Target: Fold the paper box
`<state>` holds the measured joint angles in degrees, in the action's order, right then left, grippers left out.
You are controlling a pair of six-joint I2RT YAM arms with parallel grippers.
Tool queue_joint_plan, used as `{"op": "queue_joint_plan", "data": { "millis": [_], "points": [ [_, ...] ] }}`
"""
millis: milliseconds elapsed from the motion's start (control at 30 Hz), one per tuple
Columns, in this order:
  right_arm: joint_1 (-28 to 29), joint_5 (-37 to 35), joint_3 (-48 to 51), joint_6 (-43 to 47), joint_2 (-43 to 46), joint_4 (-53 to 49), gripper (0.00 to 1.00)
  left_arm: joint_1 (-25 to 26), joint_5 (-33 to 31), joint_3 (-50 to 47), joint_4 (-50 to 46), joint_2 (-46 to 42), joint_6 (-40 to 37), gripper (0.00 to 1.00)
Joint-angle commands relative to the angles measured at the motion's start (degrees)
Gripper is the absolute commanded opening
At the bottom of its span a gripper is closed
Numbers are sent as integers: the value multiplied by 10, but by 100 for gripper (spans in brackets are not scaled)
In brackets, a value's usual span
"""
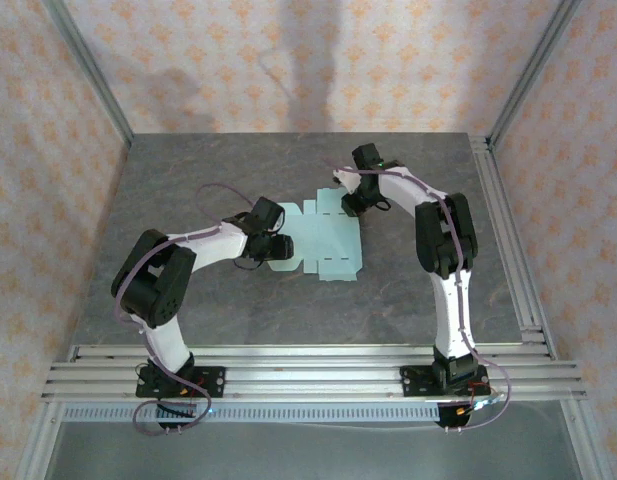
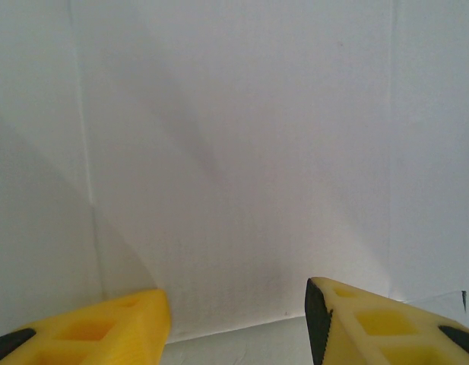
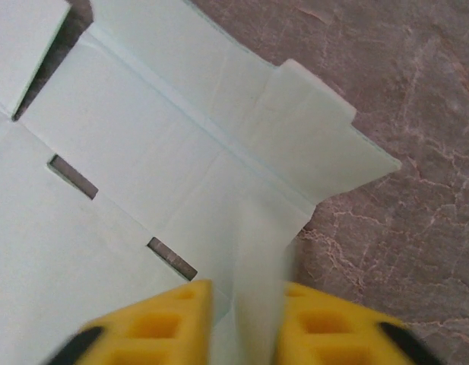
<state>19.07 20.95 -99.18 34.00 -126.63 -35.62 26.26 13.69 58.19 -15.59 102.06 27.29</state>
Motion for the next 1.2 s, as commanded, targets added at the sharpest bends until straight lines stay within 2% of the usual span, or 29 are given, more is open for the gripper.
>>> {"op": "queue_joint_plan", "data": {
  "millis": [0,67,167,333,433,567,767,867,1000,1167],
  "points": [
    [0,-1,35,-24,69,57,53,1,9,-12,-23,22,0,53],
    [-3,-14,73,-86,99,110,66,0,8,-12,-22,20,2,53],
    [-3,-46,148,-215,155,178,76,1,6,-13,-20,15,6,53],
    [8,-76,289,-416,260,227,78,1,10,-6,-23,16,4,54],
    [40,-122,395,-469,328,304,77,1,18,3,-24,25,-1,54],
    [76,-205,466,-515,378,328,76,0,25,11,-24,33,-7,54],
    [96,-204,529,-575,365,394,62,1,33,15,-29,37,-14,54],
    [96,-200,532,-568,343,403,53,1,34,12,-30,34,-13,54],
    [96,-182,532,-568,319,426,35,1,30,10,-34,29,-15,54],
    [95,-173,525,-556,291,442,23,1,31,11,-36,29,-11,54]
  ]
}}
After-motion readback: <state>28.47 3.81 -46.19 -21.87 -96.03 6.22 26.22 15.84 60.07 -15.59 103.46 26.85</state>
